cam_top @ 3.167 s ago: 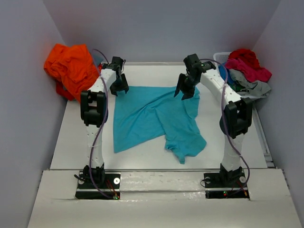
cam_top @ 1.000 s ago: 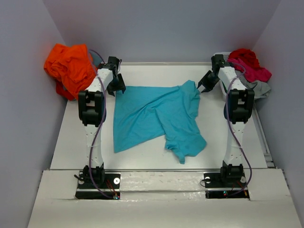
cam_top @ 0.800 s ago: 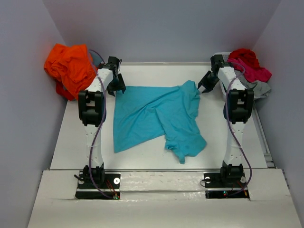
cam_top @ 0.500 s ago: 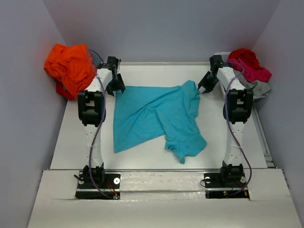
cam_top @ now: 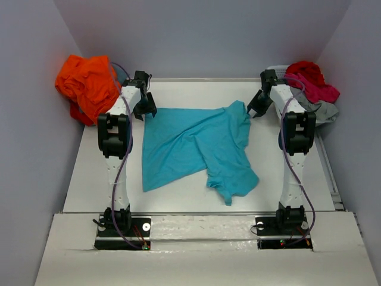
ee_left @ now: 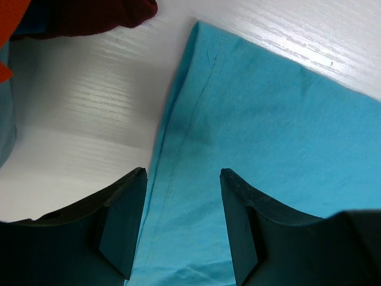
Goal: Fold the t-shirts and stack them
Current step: Flatten out the crumpled T-shirt at the center of the board.
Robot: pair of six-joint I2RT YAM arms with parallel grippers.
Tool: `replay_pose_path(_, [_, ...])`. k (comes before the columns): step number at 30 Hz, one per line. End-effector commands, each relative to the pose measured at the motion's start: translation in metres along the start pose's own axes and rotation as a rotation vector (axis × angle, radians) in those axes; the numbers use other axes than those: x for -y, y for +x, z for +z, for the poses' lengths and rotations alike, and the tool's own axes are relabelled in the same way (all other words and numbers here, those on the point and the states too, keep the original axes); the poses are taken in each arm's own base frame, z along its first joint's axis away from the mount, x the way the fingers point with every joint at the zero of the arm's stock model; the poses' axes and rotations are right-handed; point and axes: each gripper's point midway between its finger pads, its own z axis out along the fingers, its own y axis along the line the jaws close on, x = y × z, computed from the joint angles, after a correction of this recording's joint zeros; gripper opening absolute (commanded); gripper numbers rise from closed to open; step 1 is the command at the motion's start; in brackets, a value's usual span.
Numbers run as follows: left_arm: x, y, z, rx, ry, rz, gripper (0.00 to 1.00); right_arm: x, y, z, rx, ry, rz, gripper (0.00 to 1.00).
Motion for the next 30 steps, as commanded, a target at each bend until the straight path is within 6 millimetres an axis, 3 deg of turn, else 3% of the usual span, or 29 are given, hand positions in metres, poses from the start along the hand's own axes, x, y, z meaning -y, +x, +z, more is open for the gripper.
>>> replay_pose_path(1, [0.001, -0.011, -0.012, 0.029, 0.014, 0.005, 0.63, -0.007, 0.051, 0.012, -0.155, 0.015, -0.044, 0.44])
replay_pose_path(8, [-0.002, -0.013, -0.012, 0.029, 0.016, -0.004, 0.63, -0.011, 0.059, 0.013, -0.159, 0.02, -0.059, 0.43])
replay_pose_path(16, [-0.002, -0.013, -0.011, 0.027, 0.018, -0.004, 0.63, -0.006, 0.063, 0.017, -0.168, 0.034, -0.055, 0.26])
replay_pose_path(26, [-0.002, -0.013, -0.012, 0.028, 0.018, -0.004, 0.63, 0.002, 0.072, 0.023, -0.181, 0.067, -0.07, 0.26])
replay_pose_path(30, [-0.002, -0.012, -0.013, 0.028, 0.018, -0.004, 0.63, 0.005, 0.072, 0.024, -0.177, 0.081, -0.073, 0.15])
